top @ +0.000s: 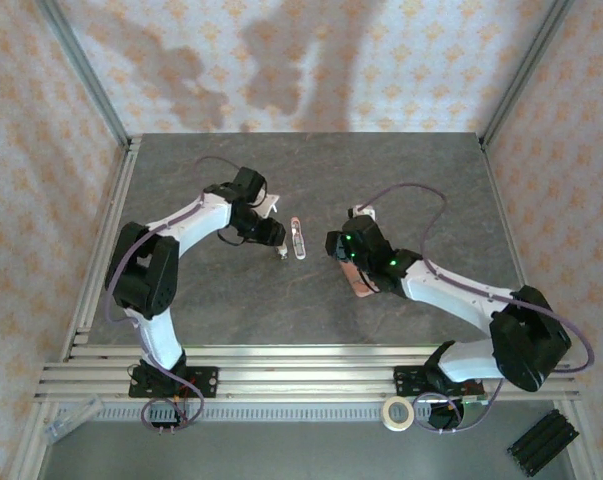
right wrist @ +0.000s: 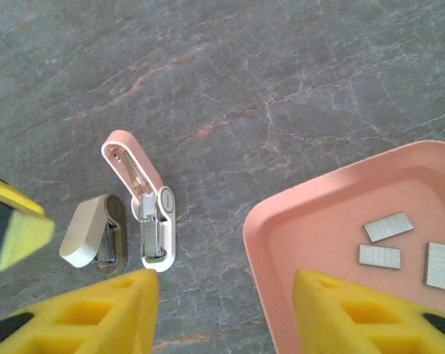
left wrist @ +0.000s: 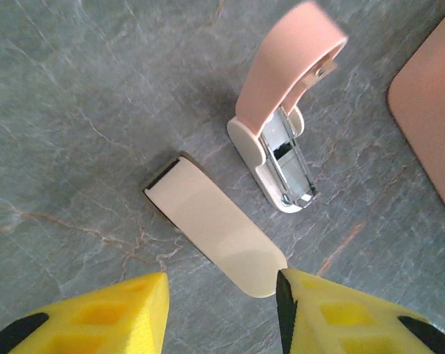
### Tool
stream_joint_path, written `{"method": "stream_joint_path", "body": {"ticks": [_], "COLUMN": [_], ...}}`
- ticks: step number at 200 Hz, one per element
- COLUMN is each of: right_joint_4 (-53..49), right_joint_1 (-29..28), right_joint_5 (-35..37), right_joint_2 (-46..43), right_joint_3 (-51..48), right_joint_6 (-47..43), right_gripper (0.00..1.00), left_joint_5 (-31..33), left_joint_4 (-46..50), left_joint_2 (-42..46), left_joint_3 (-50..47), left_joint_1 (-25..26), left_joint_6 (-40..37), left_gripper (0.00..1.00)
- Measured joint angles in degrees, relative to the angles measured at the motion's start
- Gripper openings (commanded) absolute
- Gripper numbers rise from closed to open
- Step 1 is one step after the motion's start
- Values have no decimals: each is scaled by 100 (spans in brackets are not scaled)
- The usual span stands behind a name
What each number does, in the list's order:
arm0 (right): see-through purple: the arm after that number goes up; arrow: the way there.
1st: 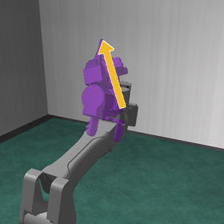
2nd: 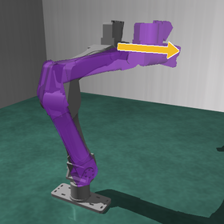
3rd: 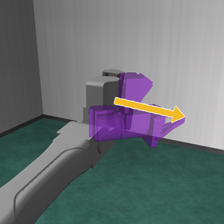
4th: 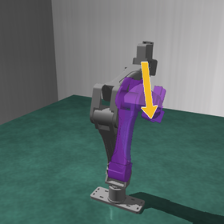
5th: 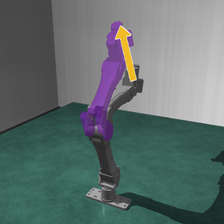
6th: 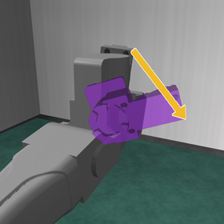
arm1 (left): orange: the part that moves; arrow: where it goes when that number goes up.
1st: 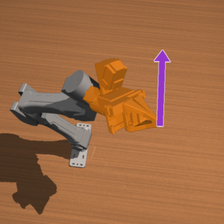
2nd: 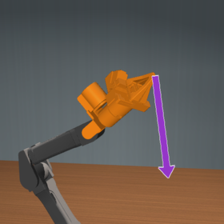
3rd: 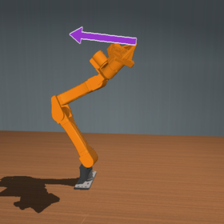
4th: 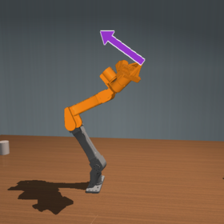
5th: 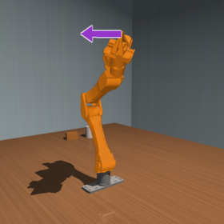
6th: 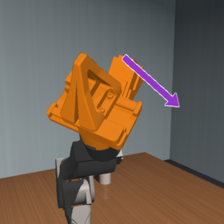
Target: Load the staples into the stapler
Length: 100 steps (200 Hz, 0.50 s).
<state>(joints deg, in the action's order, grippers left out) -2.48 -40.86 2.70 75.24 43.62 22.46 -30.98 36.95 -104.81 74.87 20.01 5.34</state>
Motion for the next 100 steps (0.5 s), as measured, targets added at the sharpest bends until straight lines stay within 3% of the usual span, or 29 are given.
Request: {"method": "stream_joint_path", "body": {"ticks": [60,100], "right_joint_4": [-74,-76], "right_joint_1": [0,0], "right_joint_5": [57,59], "right_joint_2": [-96,-96], "right_joint_3": [0,-2], "right_joint_6": [0,2], "right_gripper": [51,51], "left_joint_5": [109,201], "left_joint_4": [101,179], "left_joint_2": [-37,-186], "left_joint_3": [170,197], "left_joint_1": [214,308], "left_joint_6": [22,-37], "left_gripper": [43,36]}}
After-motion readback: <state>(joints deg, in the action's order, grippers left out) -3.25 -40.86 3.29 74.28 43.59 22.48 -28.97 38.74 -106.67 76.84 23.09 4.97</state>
